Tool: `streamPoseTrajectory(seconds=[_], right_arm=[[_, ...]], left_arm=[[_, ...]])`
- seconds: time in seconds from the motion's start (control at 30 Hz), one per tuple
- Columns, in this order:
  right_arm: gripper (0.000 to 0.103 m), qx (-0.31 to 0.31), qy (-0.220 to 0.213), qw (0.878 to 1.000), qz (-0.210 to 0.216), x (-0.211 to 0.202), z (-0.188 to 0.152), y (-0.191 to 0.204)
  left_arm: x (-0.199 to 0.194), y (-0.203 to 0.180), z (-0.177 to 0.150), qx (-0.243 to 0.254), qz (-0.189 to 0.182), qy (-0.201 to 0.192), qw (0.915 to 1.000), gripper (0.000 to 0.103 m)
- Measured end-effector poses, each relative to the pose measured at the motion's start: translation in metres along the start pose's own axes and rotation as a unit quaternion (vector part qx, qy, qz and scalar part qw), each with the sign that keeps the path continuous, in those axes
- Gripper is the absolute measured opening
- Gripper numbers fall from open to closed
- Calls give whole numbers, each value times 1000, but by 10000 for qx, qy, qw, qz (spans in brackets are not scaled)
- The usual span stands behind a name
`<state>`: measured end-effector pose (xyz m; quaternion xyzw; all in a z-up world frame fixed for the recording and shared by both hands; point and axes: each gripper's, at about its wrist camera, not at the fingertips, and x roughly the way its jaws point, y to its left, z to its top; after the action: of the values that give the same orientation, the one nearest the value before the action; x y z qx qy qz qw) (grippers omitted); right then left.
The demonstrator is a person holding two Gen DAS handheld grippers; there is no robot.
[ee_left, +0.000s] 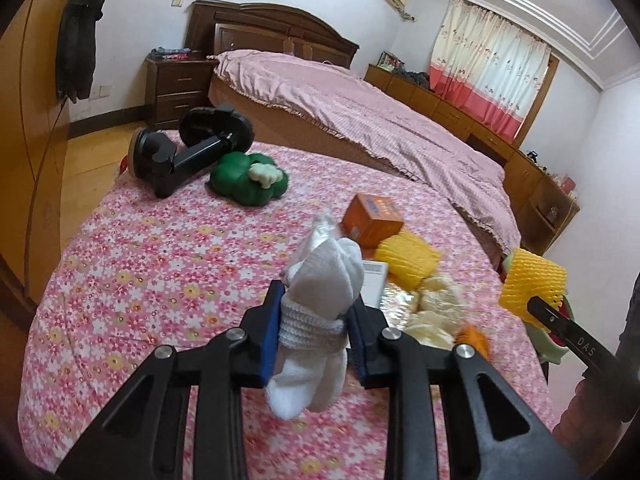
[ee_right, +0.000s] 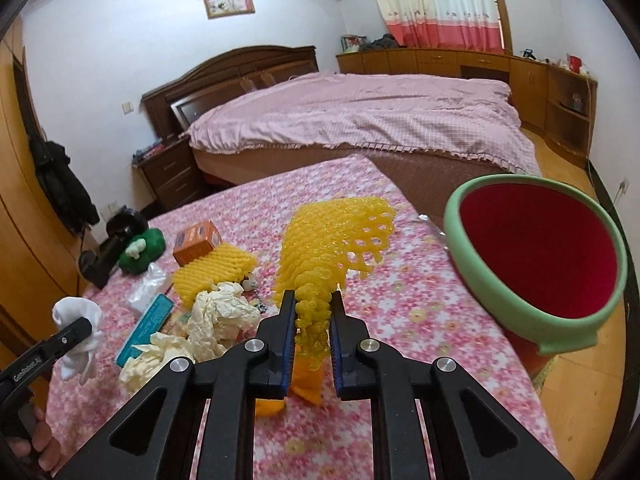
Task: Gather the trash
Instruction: 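Drop the socks into the red bucket with the left tool while the right tool drops the yellow net in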
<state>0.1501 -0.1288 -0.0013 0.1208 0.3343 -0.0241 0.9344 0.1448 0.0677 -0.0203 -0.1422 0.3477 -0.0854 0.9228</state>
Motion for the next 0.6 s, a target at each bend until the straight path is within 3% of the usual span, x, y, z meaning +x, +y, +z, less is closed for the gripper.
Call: streamPoseTrajectory(seconds=[0.3,0.6], right_arm=[[15,253,-255,9993,75,-35,-1,-27],[15,614,-449,9971,-63,-58,4,-67]], left_arm=[[-23,-38,1,296,-146,-76,9994,30],[-19,-91,7,737,-411,-2,9964,30]])
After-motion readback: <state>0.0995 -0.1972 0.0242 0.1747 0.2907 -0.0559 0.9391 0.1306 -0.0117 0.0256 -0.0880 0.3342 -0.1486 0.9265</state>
